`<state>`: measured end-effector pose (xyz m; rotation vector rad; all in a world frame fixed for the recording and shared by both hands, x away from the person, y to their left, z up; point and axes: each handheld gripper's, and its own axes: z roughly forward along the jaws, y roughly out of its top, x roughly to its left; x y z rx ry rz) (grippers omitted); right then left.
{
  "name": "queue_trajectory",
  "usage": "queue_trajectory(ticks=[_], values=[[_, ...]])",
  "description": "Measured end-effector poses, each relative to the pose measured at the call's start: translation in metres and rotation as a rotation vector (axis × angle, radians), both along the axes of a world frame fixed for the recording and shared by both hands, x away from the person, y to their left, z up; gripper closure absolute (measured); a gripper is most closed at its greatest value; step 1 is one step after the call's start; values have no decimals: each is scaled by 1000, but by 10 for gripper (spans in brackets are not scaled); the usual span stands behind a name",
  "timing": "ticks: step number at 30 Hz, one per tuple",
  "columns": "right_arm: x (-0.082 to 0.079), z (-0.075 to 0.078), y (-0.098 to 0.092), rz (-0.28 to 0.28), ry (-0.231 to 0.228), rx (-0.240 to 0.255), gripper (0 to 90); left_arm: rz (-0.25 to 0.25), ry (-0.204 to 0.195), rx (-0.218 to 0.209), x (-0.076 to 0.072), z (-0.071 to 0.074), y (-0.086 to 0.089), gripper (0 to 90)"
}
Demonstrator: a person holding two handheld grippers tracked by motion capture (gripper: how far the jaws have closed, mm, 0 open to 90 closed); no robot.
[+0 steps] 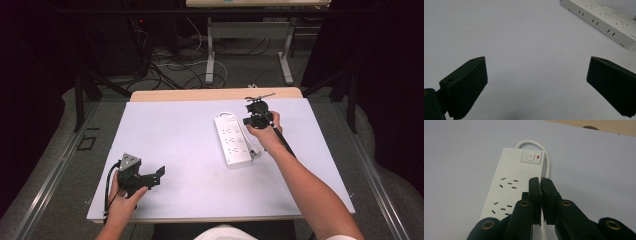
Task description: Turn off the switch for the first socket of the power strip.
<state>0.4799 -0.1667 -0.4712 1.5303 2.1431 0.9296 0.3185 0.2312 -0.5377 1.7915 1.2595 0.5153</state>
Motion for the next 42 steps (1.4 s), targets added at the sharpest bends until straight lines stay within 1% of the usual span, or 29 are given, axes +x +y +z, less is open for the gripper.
queue_trajectory(ticks=[3, 6, 11, 12, 13, 18, 21, 24, 26, 27, 29, 31, 33, 35, 37, 38, 39, 40, 42], values=[[2, -3, 2, -4, 16, 0, 900, 0, 0, 1, 0, 0, 0, 31], [4, -5, 4, 2, 15, 1, 900, -1, 1, 0, 0, 0, 0, 30], [7, -11, 6, -2, 29, 1, 900, -2, 2, 1, 0, 0, 0, 31], [8, -12, 5, 3, 33, -6, 900, -2, 2, 1, 0, 0, 0, 31], [9, -14, 6, -6, 36, 0, 900, -2, 2, 2, 0, 0, 0, 30], [13, -19, 9, -2, 48, 2, 900, -1, 0, 2, 0, 0, 0, 31], [15, -23, 12, -11, 54, 2, 900, -5, 8, 4, 0, 1, 1, 30], [17, -27, 14, -10, 56, -1, 900, 0, -1, 1, 0, 0, 0, 31], [18, -29, 17, -20, 68, 8, 900, -1, -1, 2, 0, 0, 0, 31], [19, -31, 16, -13, 70, -4, 900, -2, 0, 2, 0, 0, 0, 31], [20, -33, 18, -14, 71, 4, 900, -2, -1, 1, 0, 0, 0, 31], [21, -34, 20, -22, 76, 0, 900, 0, 0, -1, 0, 0, 0, 31], [22, -35, 20, -16, 81, -10, 900, 0, 0, -2, 0, 0, 1, 31], [23, -37, 21, -26, 81, -15, 900, 0, -2, -2, 0, 0, 1, 31], [23, -38, 23, -30, 81, 1, 900, 0, -2, -2, 0, 0, 1, 31], [24, -39, 22, -21, 86, -12, 900, 1, 0, -3, 0, 0, 1, 30], [24, -40, 22, -21, 85, -10, 900, 0, 0, -2, 0, 0, 1, 31], [24, -41, 23, -28, 87, -19, 900, 0, 1, -2, 0, 0, 1, 31], [25, -42, 24, -33, 94, -13, 900, 0, 1, -1, 0, 0, 1, 31]])
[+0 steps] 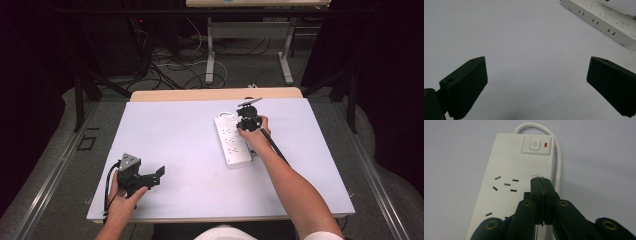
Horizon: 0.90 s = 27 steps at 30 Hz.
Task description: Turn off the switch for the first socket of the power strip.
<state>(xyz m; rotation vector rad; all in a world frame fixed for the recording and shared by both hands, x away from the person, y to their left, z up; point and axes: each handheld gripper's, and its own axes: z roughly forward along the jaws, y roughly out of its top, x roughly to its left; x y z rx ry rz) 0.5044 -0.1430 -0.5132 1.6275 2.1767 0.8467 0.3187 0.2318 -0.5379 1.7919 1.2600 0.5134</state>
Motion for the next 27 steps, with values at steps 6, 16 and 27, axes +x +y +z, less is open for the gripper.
queue_trajectory(ticks=[6, 16, 27], values=[[1, -3, 1, 5, -4, -11, 900, -1, 1, 1, 0, 0, 0, 31], [2, -6, 3, -2, 13, -22, 900, -2, 2, 1, 0, 0, 0, 31], [2, -7, 4, 10, 4, -36, 900, -2, 2, 1, 0, 0, 0, 31]])
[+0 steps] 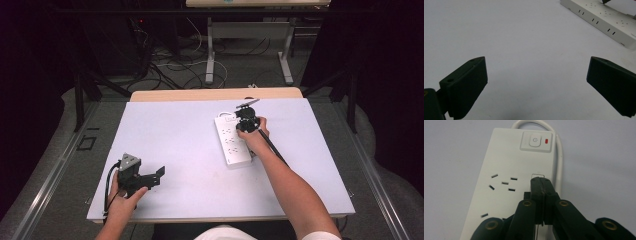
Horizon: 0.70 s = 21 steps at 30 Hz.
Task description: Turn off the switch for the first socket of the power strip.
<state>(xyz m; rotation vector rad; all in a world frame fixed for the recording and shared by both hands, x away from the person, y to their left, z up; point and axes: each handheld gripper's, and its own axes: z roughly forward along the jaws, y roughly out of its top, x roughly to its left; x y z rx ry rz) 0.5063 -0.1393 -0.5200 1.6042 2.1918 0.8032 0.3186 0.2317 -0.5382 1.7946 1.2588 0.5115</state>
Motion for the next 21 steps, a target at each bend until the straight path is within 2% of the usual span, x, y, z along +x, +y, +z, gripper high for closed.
queue_trajectory(ticks=[7, 10, 12, 16, 21], values=[[-1, -1, 2, -2, -12, -13, 900, 0, -1, -1, 0, 0, 0, 31], [-1, -2, 2, -1, 0, -22, 900, 0, -1, 0, 0, 0, 0, 30], [-2, -3, 2, -10, -13, -2, 900, 0, -1, 0, 0, 0, 0, 30], [-1, -3, 0, -15, 0, 14, 900, -1, -1, 1, 0, 0, 0, 31], [-1, -3, -1, -13, 4, 18, 900, 0, 0, 2, 0, 0, 0, 31]])
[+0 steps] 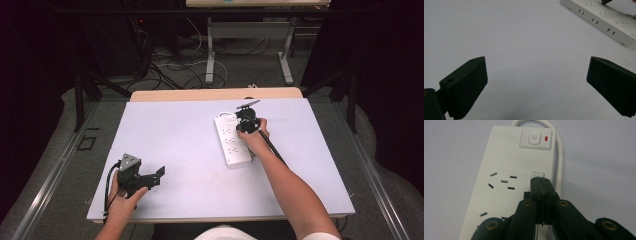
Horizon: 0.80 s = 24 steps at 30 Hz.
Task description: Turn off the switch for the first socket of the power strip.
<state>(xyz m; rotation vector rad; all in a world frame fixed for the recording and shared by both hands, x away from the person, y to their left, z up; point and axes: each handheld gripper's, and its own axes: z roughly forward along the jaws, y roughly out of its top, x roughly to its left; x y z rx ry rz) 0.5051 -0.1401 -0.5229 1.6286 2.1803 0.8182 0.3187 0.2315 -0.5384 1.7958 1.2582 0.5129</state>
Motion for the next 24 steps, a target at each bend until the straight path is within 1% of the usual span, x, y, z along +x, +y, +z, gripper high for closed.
queue_trajectory(ticks=[4, 10, 14, 15, 17, 18, 19, 21, 23, 24], values=[[0, 0, -1, -5, 1, 11, 900, -3, 2, 2, 0, 0, 0, 31], [0, -1, -1, 0, -5, 8, 900, -2, 2, 1, 0, 0, 0, 30], [0, 0, -2, 1, -4, 7, 900, -3, 4, 0, 0, 0, 0, 31], [0, 0, -1, -5, 6, 15, 900, -4, 3, 0, 0, 0, 0, 31], [0, 0, -2, 2, -6, 9, 900, -2, 6, -2, 0, 0, 0, 31], [-1, 1, -2, 3, -6, 21, 900, -1, 6, -3, 0, 0, 0, 31], [-1, 2, -2, -3, -11, 15, 900, -1, 6, -4, 0, 0, 0, 31], [-2, 4, -1, -10, -7, 28, 900, -1, 7, -3, 0, 0, 0, 31], [-2, 4, -3, 3, -14, 12, 900, -2, 6, -2, 0, 0, -1, 31], [-2, 5, -3, -1, -9, 19, 900, -3, 6, -2, 0, 0, -1, 31]])
